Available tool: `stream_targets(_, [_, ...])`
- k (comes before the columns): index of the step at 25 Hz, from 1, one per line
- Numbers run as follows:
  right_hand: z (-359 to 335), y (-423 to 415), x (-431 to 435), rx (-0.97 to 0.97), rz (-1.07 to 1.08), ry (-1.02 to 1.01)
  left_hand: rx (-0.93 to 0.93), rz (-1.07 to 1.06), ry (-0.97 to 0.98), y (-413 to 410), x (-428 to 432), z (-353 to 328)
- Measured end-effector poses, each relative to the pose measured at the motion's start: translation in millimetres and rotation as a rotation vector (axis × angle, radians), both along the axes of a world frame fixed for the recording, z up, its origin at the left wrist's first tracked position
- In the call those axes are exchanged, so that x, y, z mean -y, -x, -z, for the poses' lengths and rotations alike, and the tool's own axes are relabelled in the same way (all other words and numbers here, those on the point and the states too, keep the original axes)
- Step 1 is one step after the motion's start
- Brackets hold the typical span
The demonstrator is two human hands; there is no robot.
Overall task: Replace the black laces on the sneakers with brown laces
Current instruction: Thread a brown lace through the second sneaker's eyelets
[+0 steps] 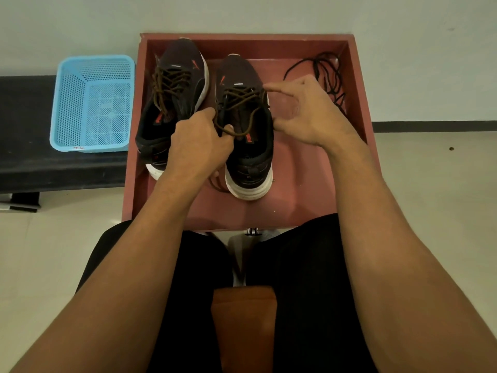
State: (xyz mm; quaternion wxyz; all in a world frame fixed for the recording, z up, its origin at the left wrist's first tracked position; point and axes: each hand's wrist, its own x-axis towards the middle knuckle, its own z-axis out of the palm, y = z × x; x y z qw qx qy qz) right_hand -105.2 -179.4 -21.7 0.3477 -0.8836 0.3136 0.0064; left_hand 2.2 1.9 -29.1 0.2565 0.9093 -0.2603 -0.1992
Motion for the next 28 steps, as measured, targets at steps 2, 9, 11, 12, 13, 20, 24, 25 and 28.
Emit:
stream_targets(2, [2, -4, 0, 0.029, 0.002, 0.046, 0.021, -0.006, -0.010, -1, 0, 0])
stream_targets(9, [3, -11, -2, 0.048, 0.092, 0.061, -0.012, -0.008, 0.005, -6, 1, 3])
stream_targets(11, [4, -9, -1, -0.026, 0.148, 0.031, -0.042, -0.028, 0.003, -7, 2, 4])
stream_targets(12, [7, -9, 1, -0.095, 0.188, 0.038, -0.061, -0.038, 0.005, -7, 2, 4])
stream_targets(13, [11, -9, 5, -0.169, 0.221, 0.046, -0.075, -0.044, 0.006, -8, 2, 5])
stream_targets(20, [11, -5, 7, -0.319, 0.109, 0.049, -0.011, -0.022, -0.060, -8, 6, 6])
stream_targets(24, [-8, -4, 0, 0.066, 0.004, 0.124, -0.060, -0.020, -0.131, -7, 9, 10])
stream_targets(25, [-9, -6, 0, 0.081, -0.018, 0.135, -0.064, -0.023, -0.131, -6, 9, 11])
stream_targets(28, [-5, -11, -2, 0.027, -0.011, 0.126, -0.069, -0.043, -0.112, -6, 12, 12])
